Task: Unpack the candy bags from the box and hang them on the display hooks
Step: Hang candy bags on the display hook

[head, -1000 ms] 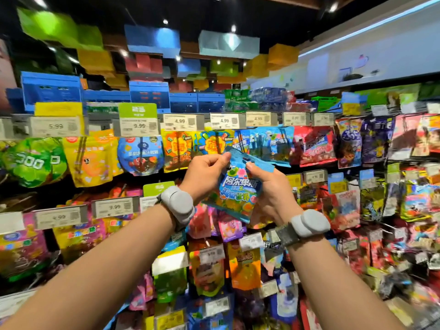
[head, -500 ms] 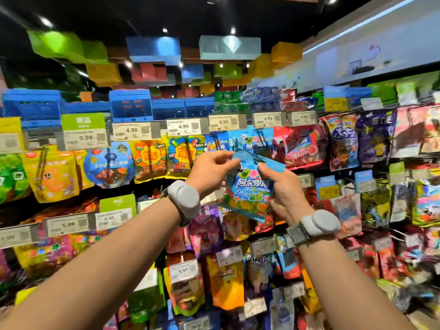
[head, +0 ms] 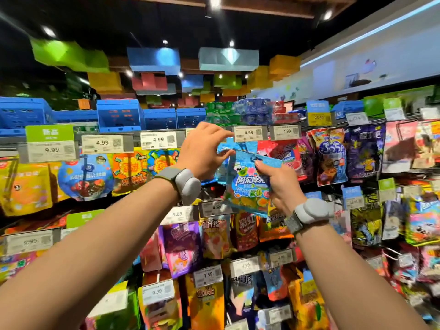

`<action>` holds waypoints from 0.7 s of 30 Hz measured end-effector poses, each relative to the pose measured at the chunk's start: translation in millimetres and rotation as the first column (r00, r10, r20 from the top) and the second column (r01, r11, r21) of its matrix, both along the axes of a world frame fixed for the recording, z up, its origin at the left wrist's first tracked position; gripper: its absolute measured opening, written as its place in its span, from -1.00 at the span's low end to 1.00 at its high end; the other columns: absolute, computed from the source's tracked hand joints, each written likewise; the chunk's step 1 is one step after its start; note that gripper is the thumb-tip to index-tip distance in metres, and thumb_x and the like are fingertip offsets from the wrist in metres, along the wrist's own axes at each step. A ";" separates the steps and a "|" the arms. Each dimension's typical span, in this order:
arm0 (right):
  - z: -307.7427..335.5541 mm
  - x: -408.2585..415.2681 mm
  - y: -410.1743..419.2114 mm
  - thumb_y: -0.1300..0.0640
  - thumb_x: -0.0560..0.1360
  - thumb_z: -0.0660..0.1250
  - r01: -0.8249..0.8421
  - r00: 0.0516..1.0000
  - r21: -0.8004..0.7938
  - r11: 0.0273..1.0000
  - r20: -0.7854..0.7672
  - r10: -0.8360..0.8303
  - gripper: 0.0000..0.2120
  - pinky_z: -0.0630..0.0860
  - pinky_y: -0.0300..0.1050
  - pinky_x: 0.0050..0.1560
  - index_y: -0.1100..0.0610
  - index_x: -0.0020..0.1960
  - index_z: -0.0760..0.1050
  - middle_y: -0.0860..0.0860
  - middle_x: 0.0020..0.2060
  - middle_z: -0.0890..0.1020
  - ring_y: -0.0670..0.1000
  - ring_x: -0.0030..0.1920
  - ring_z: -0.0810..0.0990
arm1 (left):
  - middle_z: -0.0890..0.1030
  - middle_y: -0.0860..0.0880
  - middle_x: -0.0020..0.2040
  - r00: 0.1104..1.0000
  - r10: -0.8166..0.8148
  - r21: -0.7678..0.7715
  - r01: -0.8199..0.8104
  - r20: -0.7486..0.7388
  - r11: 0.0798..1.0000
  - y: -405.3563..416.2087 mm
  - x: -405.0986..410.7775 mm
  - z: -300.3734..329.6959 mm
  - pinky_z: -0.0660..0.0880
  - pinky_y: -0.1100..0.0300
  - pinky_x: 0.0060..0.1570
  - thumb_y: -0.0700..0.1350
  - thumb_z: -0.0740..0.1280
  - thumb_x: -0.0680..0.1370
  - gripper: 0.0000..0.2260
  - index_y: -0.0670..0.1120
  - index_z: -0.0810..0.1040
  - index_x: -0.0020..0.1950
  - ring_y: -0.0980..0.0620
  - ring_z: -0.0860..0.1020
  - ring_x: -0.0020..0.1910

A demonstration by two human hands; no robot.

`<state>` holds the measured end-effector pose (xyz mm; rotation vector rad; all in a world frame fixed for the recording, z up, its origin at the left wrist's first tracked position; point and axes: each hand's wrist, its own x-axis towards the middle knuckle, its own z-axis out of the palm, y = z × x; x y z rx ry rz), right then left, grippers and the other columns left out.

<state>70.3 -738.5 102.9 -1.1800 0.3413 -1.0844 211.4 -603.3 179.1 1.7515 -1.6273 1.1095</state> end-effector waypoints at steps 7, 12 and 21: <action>4.6 1.4 -29.4 0.18 0.42 0.51 0.063 0.997 -0.011 0.998 -0.038 -0.063 -0.65 0.51 -0.05 -0.23 0.41 0.06 0.56 0.18 -0.20 0.56 0.11 -0.19 0.57 | 0.56 0.02 0.29 0.973 0.122 0.089 -0.142 0.198 0.986 -29.0 2.5 18.9 0.40 -0.03 0.11 0.13 0.42 0.49 -0.55 0.06 0.51 0.36 -0.12 0.43 0.27; 7.8 1.6 -47.2 0.25 0.45 0.49 0.129 0.990 -0.006 0.992 -0.058 -0.129 -0.75 0.47 0.05 -0.11 0.42 -0.03 0.53 0.15 -0.19 0.55 0.07 -0.15 0.54 | 0.39 0.07 0.47 0.970 0.206 0.181 -0.227 0.129 0.957 -52.4 -4.1 25.5 0.37 -0.04 0.26 0.17 0.34 0.54 -0.46 0.12 0.32 0.49 -0.11 0.37 0.38; -2.7 15.1 -102.2 -0.12 -0.05 0.60 0.145 0.984 -0.059 0.988 -0.098 -0.151 -0.15 0.56 0.43 -0.02 0.40 0.08 0.57 0.25 0.09 0.65 0.20 0.05 0.66 | 0.63 0.07 0.08 0.975 0.120 0.079 -0.137 0.189 0.987 -61.8 0.1 26.8 0.37 0.10 -0.18 0.01 0.33 0.55 -0.86 0.03 0.52 0.09 -0.16 0.54 -0.03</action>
